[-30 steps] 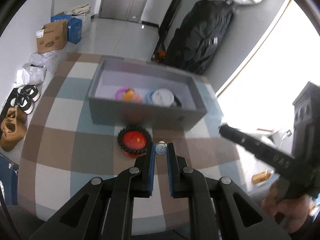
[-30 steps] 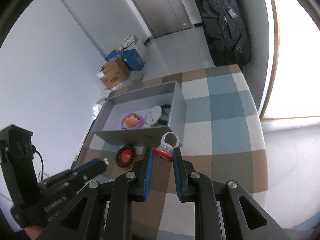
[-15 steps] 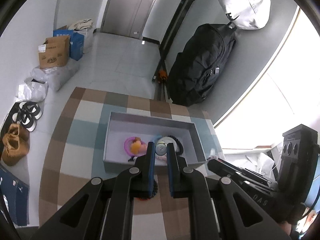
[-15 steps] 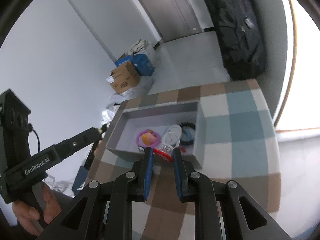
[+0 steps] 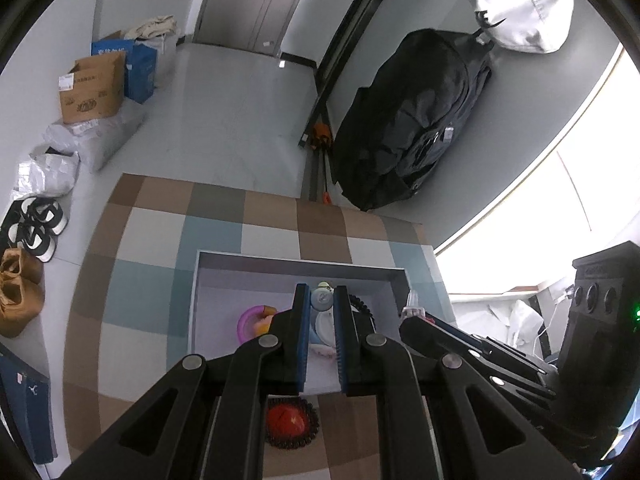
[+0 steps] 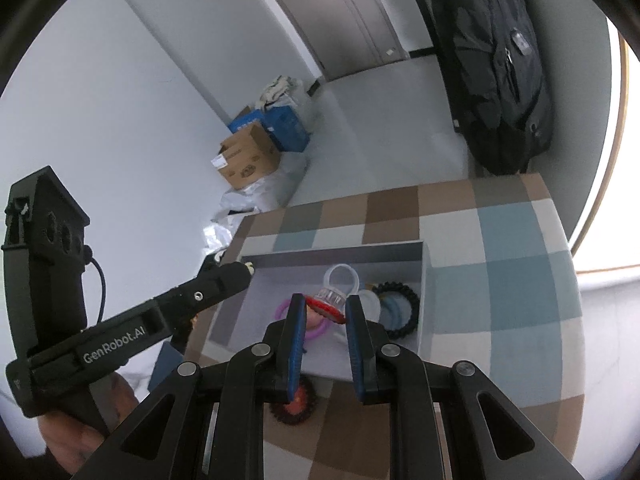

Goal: Organize jewelry
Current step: 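Carry both items into the gray box and open both grippers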

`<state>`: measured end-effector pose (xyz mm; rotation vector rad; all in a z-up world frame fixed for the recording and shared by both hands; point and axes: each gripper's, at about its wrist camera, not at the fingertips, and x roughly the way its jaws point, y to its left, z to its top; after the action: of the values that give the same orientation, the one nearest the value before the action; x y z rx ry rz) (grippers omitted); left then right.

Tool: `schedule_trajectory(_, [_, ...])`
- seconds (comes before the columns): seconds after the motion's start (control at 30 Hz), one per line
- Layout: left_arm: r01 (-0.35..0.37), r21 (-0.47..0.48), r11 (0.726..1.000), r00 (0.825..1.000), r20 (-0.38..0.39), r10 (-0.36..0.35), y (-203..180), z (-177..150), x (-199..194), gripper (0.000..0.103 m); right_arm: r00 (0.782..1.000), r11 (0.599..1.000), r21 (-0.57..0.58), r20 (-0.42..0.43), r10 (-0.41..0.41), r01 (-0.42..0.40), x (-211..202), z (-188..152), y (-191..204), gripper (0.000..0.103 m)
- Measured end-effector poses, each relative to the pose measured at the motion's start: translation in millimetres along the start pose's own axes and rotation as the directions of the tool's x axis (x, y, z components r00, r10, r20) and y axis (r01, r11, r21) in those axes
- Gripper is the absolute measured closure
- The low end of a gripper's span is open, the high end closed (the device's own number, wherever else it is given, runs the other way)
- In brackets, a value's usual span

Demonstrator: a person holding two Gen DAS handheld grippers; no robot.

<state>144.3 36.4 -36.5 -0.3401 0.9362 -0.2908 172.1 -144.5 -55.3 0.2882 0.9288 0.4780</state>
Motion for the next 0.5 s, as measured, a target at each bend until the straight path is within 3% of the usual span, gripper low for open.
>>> schedule_trajectory(0.5, [0.013,-0.063,0.998,0.997,-0.072,-0.017,14,0,23,0.096,0.998,0.999,0.036,-0.065,-0.012,0.015,23,1,-12,0.084])
